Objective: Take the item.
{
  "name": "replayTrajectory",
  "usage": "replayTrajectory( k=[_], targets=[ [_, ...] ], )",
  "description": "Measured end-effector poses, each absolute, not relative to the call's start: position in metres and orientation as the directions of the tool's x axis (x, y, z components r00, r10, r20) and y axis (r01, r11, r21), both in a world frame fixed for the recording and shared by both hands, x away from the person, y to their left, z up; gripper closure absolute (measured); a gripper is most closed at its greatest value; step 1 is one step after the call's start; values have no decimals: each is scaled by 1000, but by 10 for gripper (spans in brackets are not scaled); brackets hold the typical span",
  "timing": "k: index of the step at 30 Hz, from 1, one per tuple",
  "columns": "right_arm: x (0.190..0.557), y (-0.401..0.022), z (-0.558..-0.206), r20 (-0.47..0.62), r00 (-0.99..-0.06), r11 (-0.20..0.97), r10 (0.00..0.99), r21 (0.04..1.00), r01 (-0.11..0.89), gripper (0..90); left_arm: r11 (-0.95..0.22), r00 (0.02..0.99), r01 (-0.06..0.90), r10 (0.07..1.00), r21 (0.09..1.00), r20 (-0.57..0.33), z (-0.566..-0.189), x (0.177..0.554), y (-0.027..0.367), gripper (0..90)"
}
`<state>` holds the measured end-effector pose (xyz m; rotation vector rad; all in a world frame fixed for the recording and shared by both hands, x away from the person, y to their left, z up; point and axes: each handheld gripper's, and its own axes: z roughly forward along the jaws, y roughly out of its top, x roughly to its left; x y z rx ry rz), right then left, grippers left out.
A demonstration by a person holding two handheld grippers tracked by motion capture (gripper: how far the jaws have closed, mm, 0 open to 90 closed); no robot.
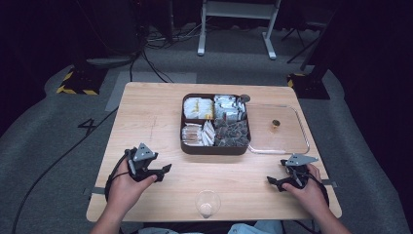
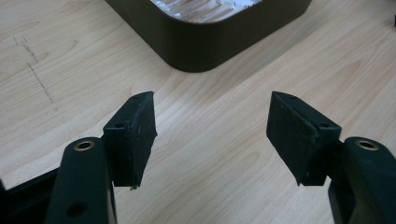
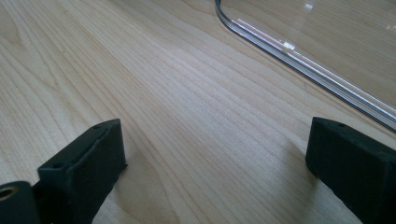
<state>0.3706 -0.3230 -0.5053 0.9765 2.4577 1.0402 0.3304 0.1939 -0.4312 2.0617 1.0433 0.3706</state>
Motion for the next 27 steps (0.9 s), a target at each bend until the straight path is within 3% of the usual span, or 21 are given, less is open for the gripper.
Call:
replayTrajectory(
  k=[16, 27],
  targets=[
    [372, -323, -505, -4, -729, 508, 684, 720, 473, 51, -382, 673, 481, 738, 789, -53, -393, 361, 175, 339],
    [372, -324, -505, -3, -734, 509, 679, 722, 468, 57, -424, 753, 412, 657, 806, -39, -370, 392, 155, 341]
  ],
)
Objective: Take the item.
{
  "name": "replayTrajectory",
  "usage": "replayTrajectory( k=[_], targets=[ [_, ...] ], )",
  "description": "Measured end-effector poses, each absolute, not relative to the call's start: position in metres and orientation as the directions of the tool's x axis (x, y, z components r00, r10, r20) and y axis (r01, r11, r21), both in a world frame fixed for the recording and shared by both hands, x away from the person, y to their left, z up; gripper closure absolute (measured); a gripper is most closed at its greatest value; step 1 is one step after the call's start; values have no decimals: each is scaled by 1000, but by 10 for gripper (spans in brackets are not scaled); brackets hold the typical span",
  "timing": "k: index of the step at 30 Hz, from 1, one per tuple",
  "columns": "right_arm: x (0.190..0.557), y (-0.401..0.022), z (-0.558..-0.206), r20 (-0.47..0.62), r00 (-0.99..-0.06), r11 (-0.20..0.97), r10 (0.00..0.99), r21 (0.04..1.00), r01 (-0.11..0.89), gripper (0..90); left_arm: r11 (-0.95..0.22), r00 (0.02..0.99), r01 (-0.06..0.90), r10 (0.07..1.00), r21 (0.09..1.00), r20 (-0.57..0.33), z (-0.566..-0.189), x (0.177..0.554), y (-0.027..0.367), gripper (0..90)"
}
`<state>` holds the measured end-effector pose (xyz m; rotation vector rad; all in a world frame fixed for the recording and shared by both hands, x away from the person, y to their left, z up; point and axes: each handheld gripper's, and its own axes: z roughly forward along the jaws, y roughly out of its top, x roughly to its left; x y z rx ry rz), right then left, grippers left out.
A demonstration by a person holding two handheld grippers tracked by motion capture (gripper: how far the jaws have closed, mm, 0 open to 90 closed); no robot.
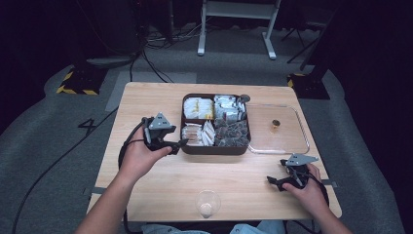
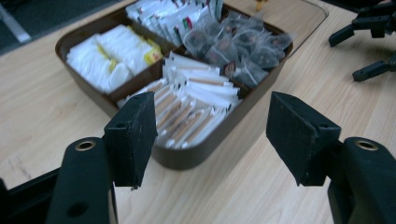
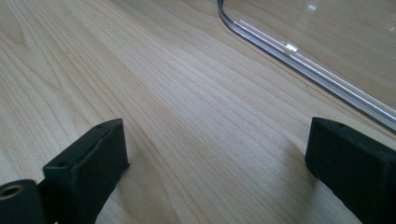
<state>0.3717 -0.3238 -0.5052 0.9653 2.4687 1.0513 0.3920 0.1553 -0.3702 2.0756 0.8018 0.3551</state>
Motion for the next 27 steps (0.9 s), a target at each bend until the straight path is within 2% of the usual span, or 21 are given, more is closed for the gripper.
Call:
replayTrajectory(
  k=[14, 27],
  targets=[
    [372, -324, -505, -4, -738, 512, 675, 722, 465, 61, -455, 819, 354, 573, 818, -35, -355, 431, 136, 340],
    [372, -324, -505, -3, -740, 514, 672, 722, 464, 61, -448, 781, 383, 624, 808, -24, -358, 474, 99, 352]
  ],
)
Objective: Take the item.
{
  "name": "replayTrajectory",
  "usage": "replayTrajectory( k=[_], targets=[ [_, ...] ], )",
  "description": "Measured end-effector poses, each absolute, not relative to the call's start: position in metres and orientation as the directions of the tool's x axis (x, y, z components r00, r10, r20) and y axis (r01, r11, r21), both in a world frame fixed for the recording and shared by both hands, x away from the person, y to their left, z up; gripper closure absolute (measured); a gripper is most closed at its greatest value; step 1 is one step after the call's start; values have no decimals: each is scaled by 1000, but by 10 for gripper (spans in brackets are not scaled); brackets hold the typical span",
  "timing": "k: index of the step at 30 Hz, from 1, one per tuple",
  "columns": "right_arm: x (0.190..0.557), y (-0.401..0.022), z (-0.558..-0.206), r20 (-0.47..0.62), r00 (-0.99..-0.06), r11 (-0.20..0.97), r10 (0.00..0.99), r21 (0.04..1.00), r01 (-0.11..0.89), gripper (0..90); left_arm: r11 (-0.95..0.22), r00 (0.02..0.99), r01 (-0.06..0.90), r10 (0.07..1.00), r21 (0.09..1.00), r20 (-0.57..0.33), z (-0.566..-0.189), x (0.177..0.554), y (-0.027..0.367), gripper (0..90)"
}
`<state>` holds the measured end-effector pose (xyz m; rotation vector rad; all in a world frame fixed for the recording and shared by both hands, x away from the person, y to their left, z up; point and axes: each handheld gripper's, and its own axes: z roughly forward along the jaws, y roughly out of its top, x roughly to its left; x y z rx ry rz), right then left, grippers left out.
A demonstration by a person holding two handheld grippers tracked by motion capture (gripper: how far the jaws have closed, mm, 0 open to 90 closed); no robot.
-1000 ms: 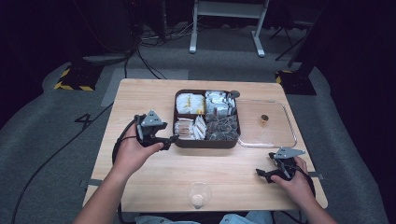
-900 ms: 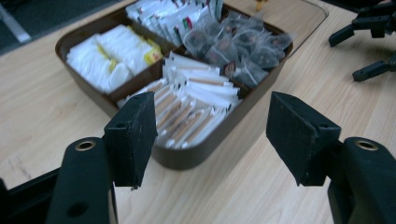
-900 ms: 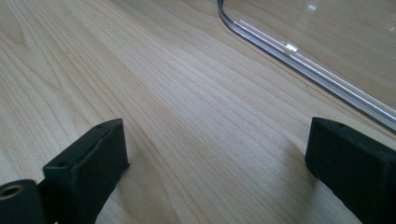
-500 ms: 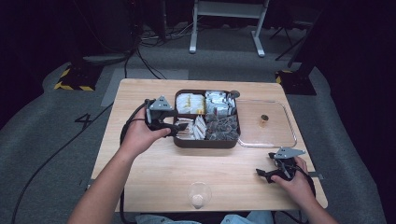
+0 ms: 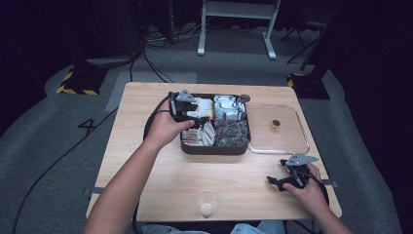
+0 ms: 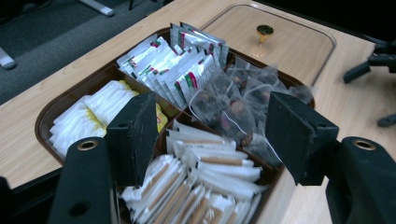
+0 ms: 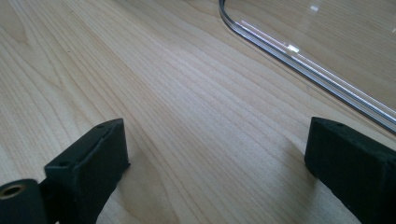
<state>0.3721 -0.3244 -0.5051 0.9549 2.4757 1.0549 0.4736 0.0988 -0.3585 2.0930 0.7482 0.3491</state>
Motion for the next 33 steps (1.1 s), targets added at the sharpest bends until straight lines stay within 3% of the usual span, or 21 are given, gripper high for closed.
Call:
replayTrajectory(
  k=[13, 25, 33],
  targets=[
    [372, -325, -505, -2, -744, 515, 668, 723, 461, 64, -430, 758, 410, 650, 804, -40, -371, 509, 75, 362],
    [372, -325, -505, -3, -745, 515, 667, 724, 459, 67, -424, 699, 498, 712, 756, -61, -400, 541, 59, 386],
    [372, -325, -505, -2, -748, 516, 663, 726, 455, 79, -439, 675, 555, 734, 706, -74, -421, 559, 51, 455]
  ],
)
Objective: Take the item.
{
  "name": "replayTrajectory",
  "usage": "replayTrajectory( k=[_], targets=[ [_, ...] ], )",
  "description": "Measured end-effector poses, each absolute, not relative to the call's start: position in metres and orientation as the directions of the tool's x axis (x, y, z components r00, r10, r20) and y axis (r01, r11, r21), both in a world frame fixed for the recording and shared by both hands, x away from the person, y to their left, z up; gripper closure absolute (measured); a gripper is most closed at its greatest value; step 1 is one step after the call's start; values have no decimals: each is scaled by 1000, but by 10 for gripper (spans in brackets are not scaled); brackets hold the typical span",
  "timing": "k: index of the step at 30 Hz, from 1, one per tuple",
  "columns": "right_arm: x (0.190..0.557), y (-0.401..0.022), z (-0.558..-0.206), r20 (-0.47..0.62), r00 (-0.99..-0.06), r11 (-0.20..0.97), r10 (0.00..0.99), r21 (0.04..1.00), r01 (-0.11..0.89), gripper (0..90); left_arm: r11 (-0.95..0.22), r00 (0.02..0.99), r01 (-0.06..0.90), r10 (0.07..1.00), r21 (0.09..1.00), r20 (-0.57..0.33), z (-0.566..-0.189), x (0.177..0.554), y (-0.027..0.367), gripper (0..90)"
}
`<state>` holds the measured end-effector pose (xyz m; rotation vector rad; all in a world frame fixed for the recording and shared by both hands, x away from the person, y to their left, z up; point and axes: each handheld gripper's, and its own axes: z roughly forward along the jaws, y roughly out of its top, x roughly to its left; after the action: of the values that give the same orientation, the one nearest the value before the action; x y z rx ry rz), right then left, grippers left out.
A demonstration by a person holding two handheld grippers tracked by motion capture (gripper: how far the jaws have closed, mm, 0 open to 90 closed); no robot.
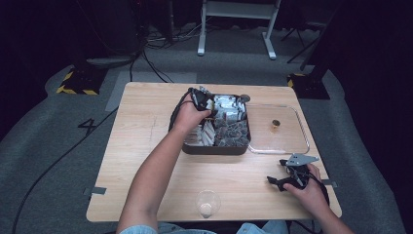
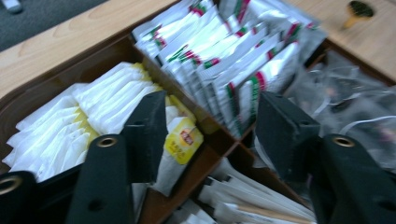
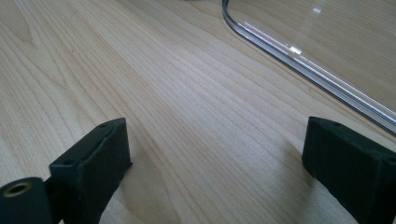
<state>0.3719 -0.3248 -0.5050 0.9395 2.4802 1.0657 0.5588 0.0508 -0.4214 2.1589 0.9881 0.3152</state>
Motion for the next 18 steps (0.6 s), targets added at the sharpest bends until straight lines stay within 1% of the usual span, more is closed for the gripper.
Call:
replayTrajectory(
  k=[2, 6, 7, 9, 14, 18],
  targets=[
    [372, -325, -505, -2, -749, 516, 663, 726, 454, 80, -438, 664, 571, 743, 694, -78, -426, 564, 53, 468],
    [372, -325, -505, -3, -750, 517, 661, 727, 452, 86, -398, 636, 614, 761, 682, -128, -434, 572, 58, 512],
    [372, -325, -505, -3, -751, 517, 661, 727, 452, 87, -404, 633, 617, 764, 675, -122, -436, 573, 59, 529],
    [372, -325, -505, -4, -751, 517, 660, 727, 451, 88, -415, 634, 625, 764, 662, -119, -438, 575, 60, 540],
    [372, -325, -505, -3, -753, 517, 658, 728, 450, 92, -394, 621, 647, 769, 653, -152, -443, 580, 60, 559],
    [371, -325, -505, -3, -754, 517, 657, 729, 449, 97, -431, 629, 647, 768, 629, -121, -444, 582, 56, 565]
  ],
)
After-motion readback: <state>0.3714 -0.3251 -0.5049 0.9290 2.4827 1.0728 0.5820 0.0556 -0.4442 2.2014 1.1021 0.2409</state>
